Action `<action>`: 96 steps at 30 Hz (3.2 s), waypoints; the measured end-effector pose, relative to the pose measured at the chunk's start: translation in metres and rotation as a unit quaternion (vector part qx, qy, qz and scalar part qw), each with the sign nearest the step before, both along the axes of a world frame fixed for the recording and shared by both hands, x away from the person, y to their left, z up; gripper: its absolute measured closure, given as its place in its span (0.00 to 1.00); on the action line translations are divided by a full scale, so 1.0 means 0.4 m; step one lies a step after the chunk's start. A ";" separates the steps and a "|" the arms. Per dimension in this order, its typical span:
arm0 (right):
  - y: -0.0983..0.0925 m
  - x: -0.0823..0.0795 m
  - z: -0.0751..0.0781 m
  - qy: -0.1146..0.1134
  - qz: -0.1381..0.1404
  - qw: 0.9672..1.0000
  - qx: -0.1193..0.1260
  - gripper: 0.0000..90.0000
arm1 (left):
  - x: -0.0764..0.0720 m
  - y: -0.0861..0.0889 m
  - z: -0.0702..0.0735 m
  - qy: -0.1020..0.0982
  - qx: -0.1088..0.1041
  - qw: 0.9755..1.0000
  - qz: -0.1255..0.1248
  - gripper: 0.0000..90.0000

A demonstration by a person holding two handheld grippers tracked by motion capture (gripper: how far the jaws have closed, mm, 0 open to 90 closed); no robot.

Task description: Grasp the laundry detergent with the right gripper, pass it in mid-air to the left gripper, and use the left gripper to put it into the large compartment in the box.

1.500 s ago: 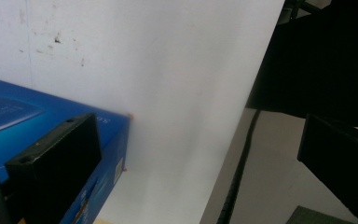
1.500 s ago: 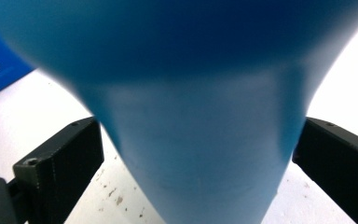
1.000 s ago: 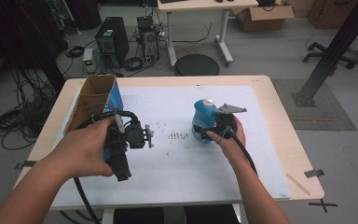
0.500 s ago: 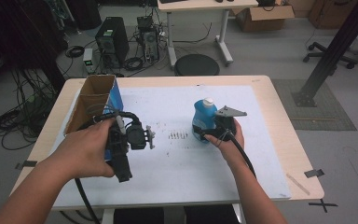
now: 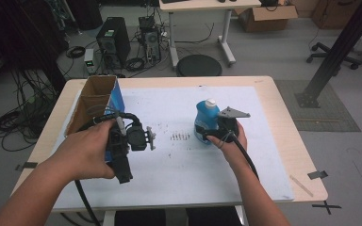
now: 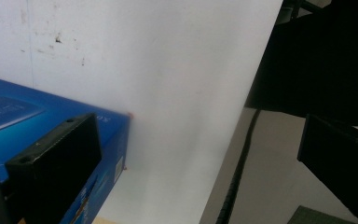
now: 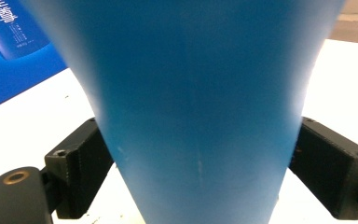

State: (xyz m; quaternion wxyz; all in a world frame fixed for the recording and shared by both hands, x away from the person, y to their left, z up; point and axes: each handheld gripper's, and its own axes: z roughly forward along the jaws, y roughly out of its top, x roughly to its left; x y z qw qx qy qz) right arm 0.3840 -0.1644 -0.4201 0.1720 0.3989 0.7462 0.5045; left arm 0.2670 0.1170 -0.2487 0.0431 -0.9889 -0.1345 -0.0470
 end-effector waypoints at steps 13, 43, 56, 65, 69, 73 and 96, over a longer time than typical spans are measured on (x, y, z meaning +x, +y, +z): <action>0.002 0.000 0.000 -0.002 -0.005 1.000 -0.006 0.22 | 0.000 -0.001 -0.005 0.001 0.003 1.000 0.001 0.00; 0.018 -0.003 -0.020 -0.025 -0.015 0.999 -0.034 0.48 | 0.006 -0.005 -0.006 0.005 0.002 1.000 0.002 0.00; 0.019 -0.005 -0.011 -0.031 -0.006 0.998 -0.050 0.52 | 0.006 -0.017 0.005 0.000 0.001 1.000 -0.001 0.00; -0.010 -0.029 0.056 -0.045 0.035 0.997 -0.047 0.51 | 0.015 -0.020 0.016 -0.002 -0.003 1.000 -0.001 0.00; -0.020 -0.049 0.097 -0.047 0.073 0.995 -0.042 0.51 | 0.020 -0.031 0.029 -0.006 -0.007 1.000 -0.005 0.00; -0.026 -0.070 0.126 -0.048 0.112 0.992 -0.039 0.51 | 0.022 -0.042 0.040 -0.007 -0.010 1.000 -0.010 0.00; 0.032 -0.194 0.143 -0.064 0.343 0.936 -0.047 0.51 | 0.036 -0.140 0.064 -0.003 -0.011 0.999 -0.042 0.00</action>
